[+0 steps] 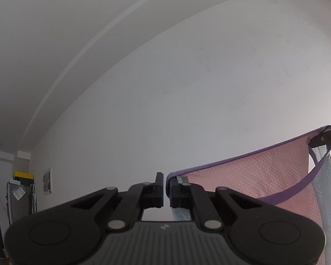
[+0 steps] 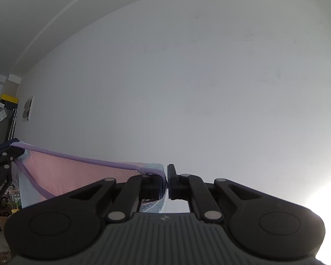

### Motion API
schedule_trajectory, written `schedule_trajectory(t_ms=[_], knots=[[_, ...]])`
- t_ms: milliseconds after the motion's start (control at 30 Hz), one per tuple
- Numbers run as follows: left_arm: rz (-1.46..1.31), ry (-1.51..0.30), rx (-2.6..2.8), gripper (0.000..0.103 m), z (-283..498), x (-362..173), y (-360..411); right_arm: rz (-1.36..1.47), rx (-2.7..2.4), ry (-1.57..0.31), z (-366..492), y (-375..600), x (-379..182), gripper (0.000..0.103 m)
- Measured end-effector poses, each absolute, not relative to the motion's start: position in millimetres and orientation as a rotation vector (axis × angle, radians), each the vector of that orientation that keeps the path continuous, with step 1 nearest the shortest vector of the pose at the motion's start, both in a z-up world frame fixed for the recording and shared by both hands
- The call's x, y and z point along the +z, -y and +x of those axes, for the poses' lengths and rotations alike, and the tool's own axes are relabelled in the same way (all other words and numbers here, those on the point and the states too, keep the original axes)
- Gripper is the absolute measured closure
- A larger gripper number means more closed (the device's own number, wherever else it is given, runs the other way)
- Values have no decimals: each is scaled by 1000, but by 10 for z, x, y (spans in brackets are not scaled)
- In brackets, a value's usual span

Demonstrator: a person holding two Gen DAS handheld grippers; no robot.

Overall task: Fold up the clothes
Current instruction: 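Hold the garment raised between both grippers to shake it out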

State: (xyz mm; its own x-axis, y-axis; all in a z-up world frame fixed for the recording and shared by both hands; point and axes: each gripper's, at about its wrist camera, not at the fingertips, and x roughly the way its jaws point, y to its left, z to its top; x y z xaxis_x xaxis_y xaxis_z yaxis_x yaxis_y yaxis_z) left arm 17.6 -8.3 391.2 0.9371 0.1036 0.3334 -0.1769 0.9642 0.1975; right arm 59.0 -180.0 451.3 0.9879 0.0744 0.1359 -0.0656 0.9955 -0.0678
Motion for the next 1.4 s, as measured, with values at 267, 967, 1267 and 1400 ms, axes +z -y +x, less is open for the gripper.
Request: schedule_trajectory(t_ms=[267, 967, 1267, 1400], knots=[[216, 243, 147, 98, 800, 3659, -52, -53, 91, 25, 1192, 1663, 4304, 99], [146, 206, 121, 99, 1687, 2935, -354, -10, 137, 80, 3145, 921, 4157, 99], [215, 284, 69, 96, 618, 2238, -211, -121, 272, 35, 2244, 1089, 2982, 99], [220, 149, 1, 96, -44, 1354, -132, -177, 303, -71, 1671, 1229, 2073, 99]])
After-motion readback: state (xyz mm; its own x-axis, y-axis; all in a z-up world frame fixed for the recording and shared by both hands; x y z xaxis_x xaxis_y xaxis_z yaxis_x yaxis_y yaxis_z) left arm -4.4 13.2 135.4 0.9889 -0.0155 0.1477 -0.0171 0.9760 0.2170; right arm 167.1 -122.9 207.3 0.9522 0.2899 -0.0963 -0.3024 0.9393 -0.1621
